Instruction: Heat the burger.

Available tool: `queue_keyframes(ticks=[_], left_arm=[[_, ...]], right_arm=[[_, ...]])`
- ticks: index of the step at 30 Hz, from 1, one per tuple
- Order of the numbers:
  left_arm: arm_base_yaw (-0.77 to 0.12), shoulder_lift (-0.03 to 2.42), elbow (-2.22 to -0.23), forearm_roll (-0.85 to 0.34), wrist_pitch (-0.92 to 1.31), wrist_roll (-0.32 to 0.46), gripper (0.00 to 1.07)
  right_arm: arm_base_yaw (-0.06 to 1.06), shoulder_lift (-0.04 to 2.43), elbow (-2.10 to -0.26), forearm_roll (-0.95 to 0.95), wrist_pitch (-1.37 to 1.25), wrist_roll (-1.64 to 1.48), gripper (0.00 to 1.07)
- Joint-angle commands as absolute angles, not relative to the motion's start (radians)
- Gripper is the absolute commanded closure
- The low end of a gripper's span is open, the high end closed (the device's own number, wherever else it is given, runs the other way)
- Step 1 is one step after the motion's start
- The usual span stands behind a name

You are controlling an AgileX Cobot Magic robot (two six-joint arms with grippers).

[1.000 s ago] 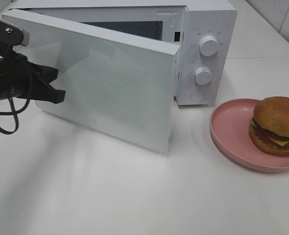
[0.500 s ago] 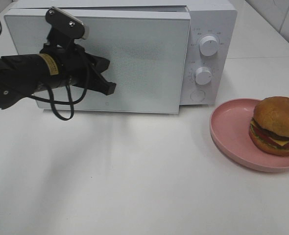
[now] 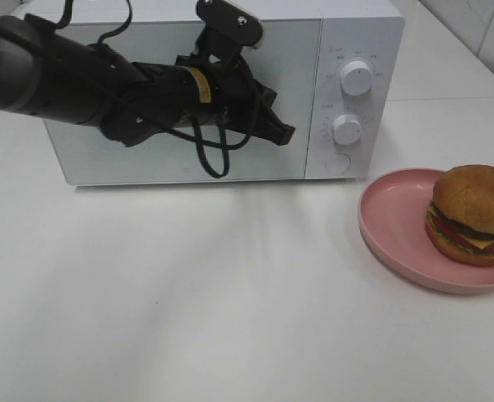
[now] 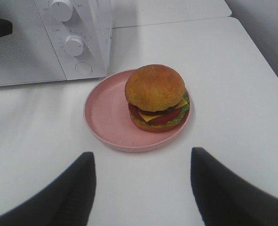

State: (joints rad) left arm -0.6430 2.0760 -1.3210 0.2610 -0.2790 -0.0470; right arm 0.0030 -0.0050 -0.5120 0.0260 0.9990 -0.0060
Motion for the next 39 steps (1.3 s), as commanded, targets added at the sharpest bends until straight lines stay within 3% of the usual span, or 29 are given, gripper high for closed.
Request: queue_keyframes(ticks=[1, 13, 19, 25, 26, 29, 39], left_arm=[[-0.623, 2.122, -1.468, 0.239, -0.181, -0.029, 1.06], [-0.718, 2.036, -1.514, 0.229, 0.206, -0.029, 1.06], [-0.723, 1.900, -1.514, 0.060, 0.497, -0.029, 1.06], [-0.720, 1.791, -1.514, 0.039, 0.695, -0.022, 1.06], [-0.720, 1.708, -1.514, 0.052, 0.814, -0.028, 1.06], [-0.720, 1.654, -1.513, 0.086, 0.885, -0.046, 1.06], [-0.710, 1.482, -1.398, 0.278, 0.996, -0.186, 1.06]], right_arm=[[0.002, -0.030, -0.510, 0.025, 0.996, -0.006, 0.50], [0.002, -0.030, -0.510, 0.025, 0.996, -0.006, 0.50], [0.002, -0.030, -0.510, 0.025, 0.996, -0.006, 0.50], [0.002, -0.030, -0.510, 0.025, 0.996, -0.006, 0.50], [0.002, -0.030, -0.510, 0.025, 0.996, -0.006, 0.50], [0.002, -0.030, -0.510, 0.025, 0.996, -0.006, 0.50], [0.002, -0.030, -0.510, 0.025, 0.996, -0.006, 0.50]])
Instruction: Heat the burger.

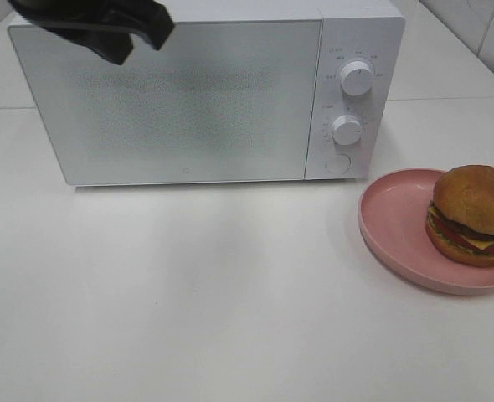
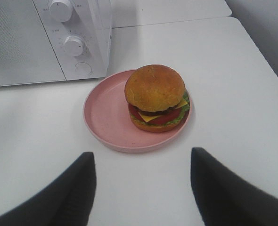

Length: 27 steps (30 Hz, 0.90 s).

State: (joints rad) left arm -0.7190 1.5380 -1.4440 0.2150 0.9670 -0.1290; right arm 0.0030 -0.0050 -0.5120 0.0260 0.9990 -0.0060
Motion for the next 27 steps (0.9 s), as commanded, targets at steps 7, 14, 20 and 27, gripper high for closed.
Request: queue_keyframes(ticks=[7, 14, 20, 27], left_arm=[[-0.537, 1.316, -1.233, 0.188, 1.004, -0.150, 1.06], [-0.308, 1.043, -1.022, -0.027, 1.034, 0.010, 1.06], [-0.258, 0.831, -0.879, -0.010, 1.070, 0.033, 1.06], [-0.258, 0.422, -0.655, -0.104, 1.134, 0.104, 1.06]], right_arm=[[0.002, -0.030, -0.510, 0.025, 0.996, -0.006, 0.50], [0.002, -0.030, -0.510, 0.025, 0.996, -0.006, 0.50], [0.002, -0.030, -0.510, 0.025, 0.996, -0.006, 0.50], [0.002, -0.030, -0.510, 0.025, 0.996, -0.006, 0.50]])
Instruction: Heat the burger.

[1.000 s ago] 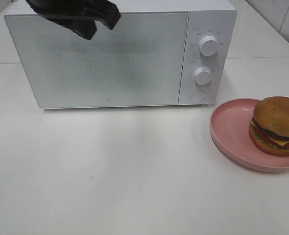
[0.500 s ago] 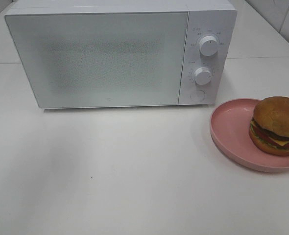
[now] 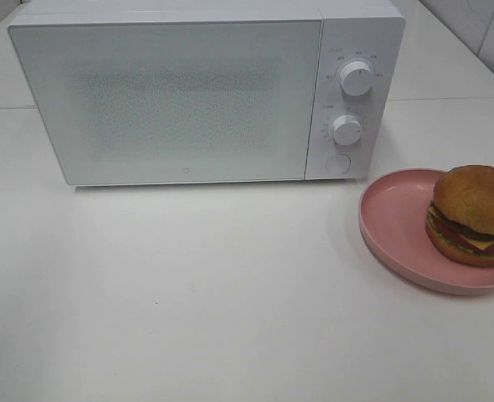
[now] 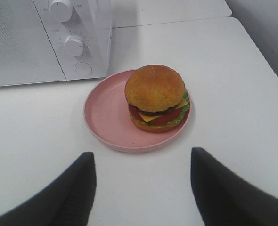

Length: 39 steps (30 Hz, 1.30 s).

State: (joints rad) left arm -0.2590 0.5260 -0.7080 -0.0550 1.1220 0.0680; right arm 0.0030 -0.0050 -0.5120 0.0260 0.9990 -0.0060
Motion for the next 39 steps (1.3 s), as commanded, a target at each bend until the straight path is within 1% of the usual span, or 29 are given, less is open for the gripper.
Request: queue_keyframes(ticks=[1, 2, 3, 6, 8, 9, 11, 14, 37, 39], left_arm=[[-0.258, 0.422, -0.655, -0.104, 1.134, 0.104, 1.06], [-0.258, 0.373, -0.635, -0.123, 1.132, 0.130, 1.06], [-0.258, 0.288, -0.604, -0.155, 1.131, 0.178, 1.06], [-0.258, 0.244, -0.589, -0.173, 1.129, 0.195, 1.06], [-0.258, 0.110, -0.551, -0.217, 1.122, 0.246, 1.06], [-0.258, 0.110, -0.551, -0.217, 1.122, 0.246, 1.06], [-0.258, 0.045, -0.530, -0.213, 1.087, 0.272, 1.06], [-0.258, 0.016, -0.505, -0.202, 1.049, 0.262, 1.06], [-0.257, 0.019, -0.506, -0.191, 1.049, 0.260, 1.06], [-0.243, 0.009, -0.506, -0.190, 1.049, 0.262, 1.06]], right_arm=[[0.002, -0.030, -0.510, 0.025, 0.996, -0.006, 0.50], [0.002, -0.030, -0.510, 0.025, 0.996, -0.006, 0.50], [0.002, -0.030, -0.510, 0.025, 0.996, -0.006, 0.50], [0.002, -0.030, -0.510, 0.025, 0.996, -0.006, 0.50], [0.002, -0.030, -0.510, 0.025, 0.996, -0.006, 0.50], [0.002, -0.030, -0.510, 0.025, 0.996, -0.006, 0.50], [0.002, -0.030, -0.510, 0.025, 0.996, -0.006, 0.50], [0.002, -0.030, -0.510, 0.025, 0.996, -0.006, 0.50], [0.002, -0.030, -0.510, 0.025, 0.995, 0.000, 0.50], [0.002, -0.030, -0.510, 0.025, 0.995, 0.000, 0.50]])
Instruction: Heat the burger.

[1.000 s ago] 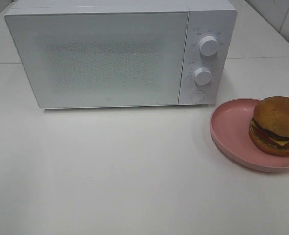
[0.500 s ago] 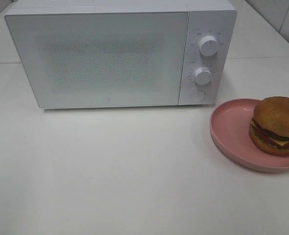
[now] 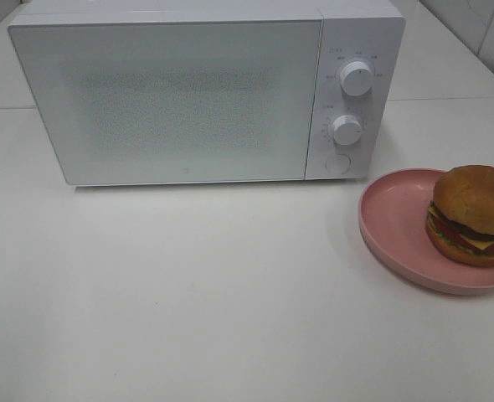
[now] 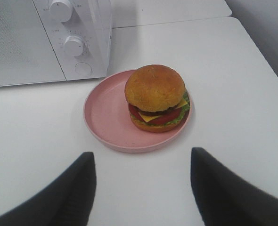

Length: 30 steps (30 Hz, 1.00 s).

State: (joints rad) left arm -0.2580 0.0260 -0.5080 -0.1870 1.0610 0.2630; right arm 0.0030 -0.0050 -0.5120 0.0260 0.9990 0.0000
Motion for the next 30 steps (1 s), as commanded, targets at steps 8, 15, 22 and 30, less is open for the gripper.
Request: queue_keyframes(ticks=[8, 15, 22, 30], left_arm=[[-0.068, -0.015, -0.506, -0.188, 1.049, 0.262, 1.06], [-0.026, -0.032, -0.506, -0.187, 1.049, 0.263, 1.06], [-0.026, -0.032, -0.506, -0.187, 1.049, 0.263, 1.06], [-0.026, -0.032, -0.506, -0.187, 1.049, 0.263, 1.06]], right_arm=[[0.017, -0.030, -0.510, 0.024, 0.995, 0.000, 0.50], [0.064, -0.030, -0.510, 0.025, 0.995, 0.000, 0.50], [0.064, -0.030, -0.510, 0.025, 0.995, 0.000, 0.50], [0.064, -0.030, -0.510, 0.025, 0.995, 0.000, 0.50]])
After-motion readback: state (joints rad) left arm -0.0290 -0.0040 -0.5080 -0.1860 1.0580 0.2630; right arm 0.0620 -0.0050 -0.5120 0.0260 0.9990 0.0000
